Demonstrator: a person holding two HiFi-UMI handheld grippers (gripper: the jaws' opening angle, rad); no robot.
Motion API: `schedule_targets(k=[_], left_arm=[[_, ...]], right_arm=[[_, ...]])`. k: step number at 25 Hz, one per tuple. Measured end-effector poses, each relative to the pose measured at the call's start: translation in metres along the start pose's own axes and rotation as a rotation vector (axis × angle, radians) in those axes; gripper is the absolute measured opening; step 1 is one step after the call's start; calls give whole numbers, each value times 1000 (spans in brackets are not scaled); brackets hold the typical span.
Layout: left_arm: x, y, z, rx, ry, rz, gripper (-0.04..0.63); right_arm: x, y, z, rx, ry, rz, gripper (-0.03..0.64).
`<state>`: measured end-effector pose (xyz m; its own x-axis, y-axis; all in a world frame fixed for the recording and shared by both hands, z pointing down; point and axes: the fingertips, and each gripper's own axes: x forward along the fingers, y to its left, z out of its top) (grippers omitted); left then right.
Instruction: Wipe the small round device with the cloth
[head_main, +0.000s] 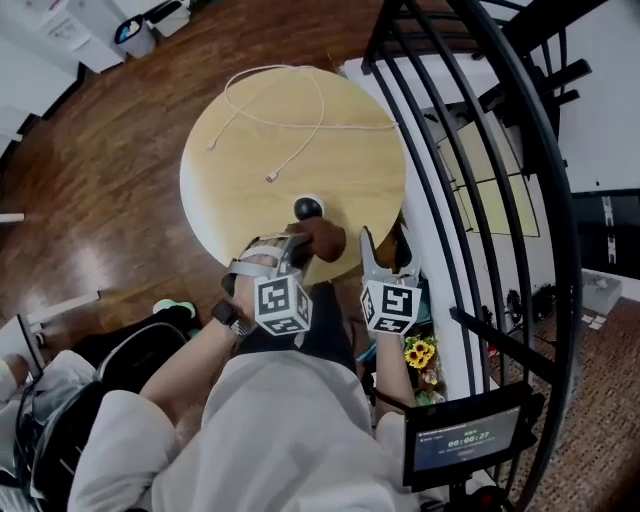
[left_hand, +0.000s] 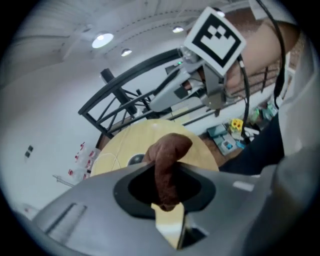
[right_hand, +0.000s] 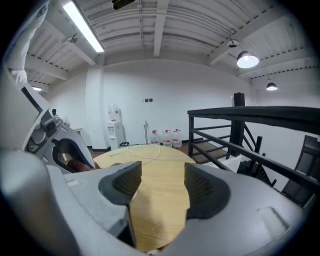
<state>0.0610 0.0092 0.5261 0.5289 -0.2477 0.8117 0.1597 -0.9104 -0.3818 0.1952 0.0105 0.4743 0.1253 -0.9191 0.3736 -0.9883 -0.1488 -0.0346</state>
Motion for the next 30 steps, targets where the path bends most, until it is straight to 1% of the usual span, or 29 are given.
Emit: schedule_targets(k=[2,4,5,6,8,10,13,14,16,18,22,23,27,30], left_arm=[[-19,10,-4,-195,-95,5,88],[-41,28,-8,-382,-168,37,87],[-52,39,-10,-453,-194,65,87],[-64,50,-12,-508,-218,95,87],[-82,69,-19,-568,-269,146,87],[-104,94,-18,-583,-342,209,87],[-140,139,-5,-591,-459,325,87],[-149,150,-1,-594,-492,357,87],[-167,165,6,-595,-549,403,87],[-180,173,11,-593,-589,428,87],[-195,176,12,-596,-634,443,87],[-198,174,9,-602,-641,438,87],[-208,162,0,-627,-671,406,87],[-220,152,-2,-638,-694,380,87]], right_arm=[[-5,5,23,-26,-44,30,268],[-14,10,45,-53,-86,54,210],[-18,13,56,-72,-103,63,202],[-22,17,66,-94,-117,71,201],[-28,25,88,-131,-150,88,185],[-30,33,111,-161,-185,112,164],[-26,44,143,-209,-242,143,94],[-24,47,150,-221,-254,145,85],[-21,52,160,-234,-266,147,67],[-19,58,169,-240,-269,150,43],[-23,71,185,-251,-286,147,13],[-25,74,187,-252,-286,143,5],[-38,84,195,-277,-283,117,5],[-55,83,198,-254,-290,73,5]])
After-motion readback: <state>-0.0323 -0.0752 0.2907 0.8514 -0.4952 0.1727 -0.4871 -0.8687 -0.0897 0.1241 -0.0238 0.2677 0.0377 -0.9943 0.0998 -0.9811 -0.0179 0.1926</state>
